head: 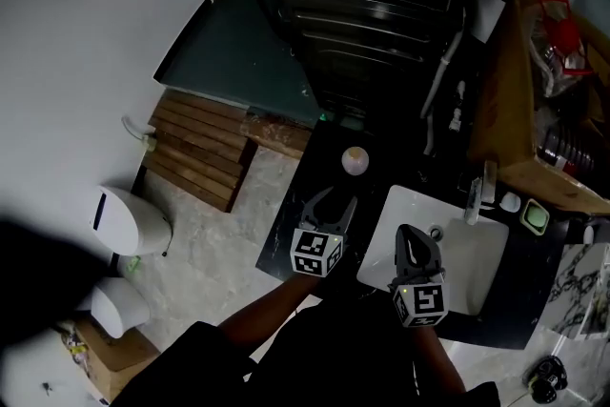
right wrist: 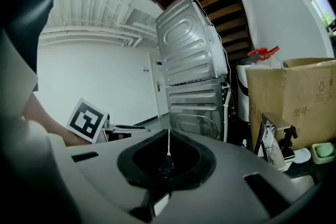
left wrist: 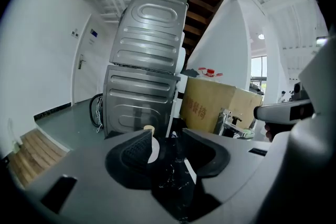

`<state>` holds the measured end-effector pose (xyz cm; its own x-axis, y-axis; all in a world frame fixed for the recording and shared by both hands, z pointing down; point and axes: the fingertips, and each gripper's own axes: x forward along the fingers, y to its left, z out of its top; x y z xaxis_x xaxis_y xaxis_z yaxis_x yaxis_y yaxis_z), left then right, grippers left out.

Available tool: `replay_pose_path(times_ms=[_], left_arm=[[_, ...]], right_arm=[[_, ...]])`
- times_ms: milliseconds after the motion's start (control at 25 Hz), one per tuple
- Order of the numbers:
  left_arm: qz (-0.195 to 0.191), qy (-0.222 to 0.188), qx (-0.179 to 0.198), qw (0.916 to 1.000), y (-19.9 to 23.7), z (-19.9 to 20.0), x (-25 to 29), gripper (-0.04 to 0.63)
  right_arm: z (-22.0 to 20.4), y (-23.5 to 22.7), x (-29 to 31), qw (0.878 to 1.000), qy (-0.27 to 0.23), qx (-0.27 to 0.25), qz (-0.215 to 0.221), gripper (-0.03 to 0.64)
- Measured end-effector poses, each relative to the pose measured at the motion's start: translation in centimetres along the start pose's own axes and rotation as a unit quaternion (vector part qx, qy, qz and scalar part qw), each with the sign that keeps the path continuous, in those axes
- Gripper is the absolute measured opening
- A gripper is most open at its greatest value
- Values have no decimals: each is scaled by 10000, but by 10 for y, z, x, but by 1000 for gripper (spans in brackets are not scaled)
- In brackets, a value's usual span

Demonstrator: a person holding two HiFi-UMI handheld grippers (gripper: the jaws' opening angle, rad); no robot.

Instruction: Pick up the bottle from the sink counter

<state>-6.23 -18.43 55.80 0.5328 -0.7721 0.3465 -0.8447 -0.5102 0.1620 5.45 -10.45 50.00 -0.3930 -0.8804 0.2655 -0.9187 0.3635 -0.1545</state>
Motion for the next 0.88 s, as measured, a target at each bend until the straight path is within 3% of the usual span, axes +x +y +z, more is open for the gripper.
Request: replay_pose_path(times_ms=[480, 880], left_arm=[[39, 703, 518, 9962, 33, -44, 78, 276], [113, 1082, 384, 9933, 59, -72, 121, 347]], right_arm=[[-15, -39, 12, 9992, 250, 158, -283, 38], [-43, -62, 7, 9967, 537, 322, -520, 38]])
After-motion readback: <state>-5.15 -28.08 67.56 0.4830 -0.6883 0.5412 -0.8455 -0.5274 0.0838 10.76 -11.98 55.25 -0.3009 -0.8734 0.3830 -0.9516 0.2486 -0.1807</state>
